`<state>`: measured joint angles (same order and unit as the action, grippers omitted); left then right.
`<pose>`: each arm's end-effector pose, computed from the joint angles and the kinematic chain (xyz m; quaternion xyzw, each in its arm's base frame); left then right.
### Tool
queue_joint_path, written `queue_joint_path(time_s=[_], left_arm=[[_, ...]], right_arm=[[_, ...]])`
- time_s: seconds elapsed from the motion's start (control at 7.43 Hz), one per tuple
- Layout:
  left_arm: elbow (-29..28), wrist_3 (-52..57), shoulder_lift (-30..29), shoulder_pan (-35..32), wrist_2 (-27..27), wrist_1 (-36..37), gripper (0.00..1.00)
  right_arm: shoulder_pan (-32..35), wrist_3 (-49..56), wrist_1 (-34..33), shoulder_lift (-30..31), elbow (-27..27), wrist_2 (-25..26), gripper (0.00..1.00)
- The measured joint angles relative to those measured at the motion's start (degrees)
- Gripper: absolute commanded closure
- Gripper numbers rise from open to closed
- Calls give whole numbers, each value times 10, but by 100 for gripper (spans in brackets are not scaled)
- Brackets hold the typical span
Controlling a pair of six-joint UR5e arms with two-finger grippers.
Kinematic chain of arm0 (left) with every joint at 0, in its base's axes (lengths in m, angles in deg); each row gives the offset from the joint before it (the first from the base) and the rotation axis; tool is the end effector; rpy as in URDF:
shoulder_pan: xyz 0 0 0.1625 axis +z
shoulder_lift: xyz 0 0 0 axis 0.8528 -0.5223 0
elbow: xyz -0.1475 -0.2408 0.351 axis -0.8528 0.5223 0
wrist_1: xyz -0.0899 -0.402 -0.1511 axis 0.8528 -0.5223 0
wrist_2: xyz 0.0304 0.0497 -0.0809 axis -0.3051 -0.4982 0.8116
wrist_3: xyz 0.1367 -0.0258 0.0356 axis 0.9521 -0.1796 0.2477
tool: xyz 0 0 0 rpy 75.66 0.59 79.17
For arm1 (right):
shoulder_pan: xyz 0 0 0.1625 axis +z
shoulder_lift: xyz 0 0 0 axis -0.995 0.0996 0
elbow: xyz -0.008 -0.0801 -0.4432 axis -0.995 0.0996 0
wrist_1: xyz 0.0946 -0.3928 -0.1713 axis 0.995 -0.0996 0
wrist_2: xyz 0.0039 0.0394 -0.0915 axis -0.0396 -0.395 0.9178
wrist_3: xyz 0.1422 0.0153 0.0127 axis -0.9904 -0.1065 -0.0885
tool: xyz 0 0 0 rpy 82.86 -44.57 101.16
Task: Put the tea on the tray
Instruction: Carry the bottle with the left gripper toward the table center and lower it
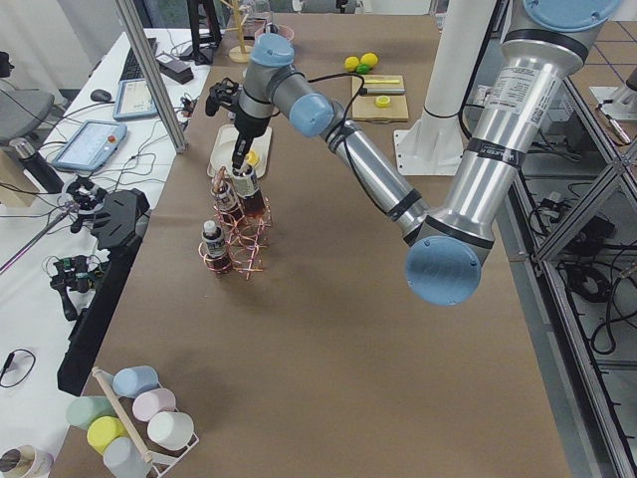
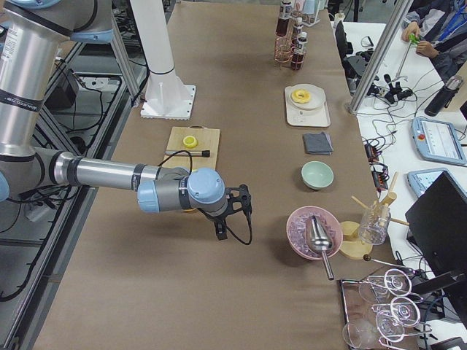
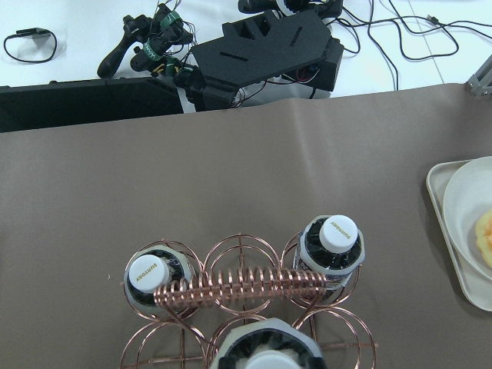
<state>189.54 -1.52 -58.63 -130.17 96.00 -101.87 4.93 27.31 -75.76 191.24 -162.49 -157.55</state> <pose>0.1312 -0.5835 0.2991 0.2124 0.3852 -0.0311 0.8975 0.0111 -0.3630 0.6814 0.0871 -0.4547 -0.0831 0.8825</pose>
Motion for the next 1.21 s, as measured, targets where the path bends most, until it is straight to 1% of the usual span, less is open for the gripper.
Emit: queue_joint_path(time_s=[0.13, 0.27, 0.4, 0.54, 0.67, 0.94, 1.08, 1.21], left_arm=[[35, -19, -9, 17, -3, 49, 100], [57, -70, -42, 57, -18, 98, 100], [66, -133, -87, 114, -49, 140, 100], [62, -194, -133, 179, -89, 168, 100], [50, -239, -171, 233, -126, 179, 100], [-5, -319, -248, 353, -216, 187, 100], [-33, -349, -276, 401, -253, 188, 100], [-52, -368, -290, 434, -279, 188, 100]], right_arm=[[0, -1, 0, 0, 0, 0, 0], [0, -1, 0, -1, -1, 0, 0], [0, -1, 0, -1, -1, -1, 0], [0, -1, 0, -2, -2, -1, 0], [0, -1, 0, -4, -2, -1, 0], [-1, -1, 0, -6, -2, -6, 0], [-1, -1, -1, -6, -2, -9, 0], [-2, -1, -1, -6, -2, -10, 0]])
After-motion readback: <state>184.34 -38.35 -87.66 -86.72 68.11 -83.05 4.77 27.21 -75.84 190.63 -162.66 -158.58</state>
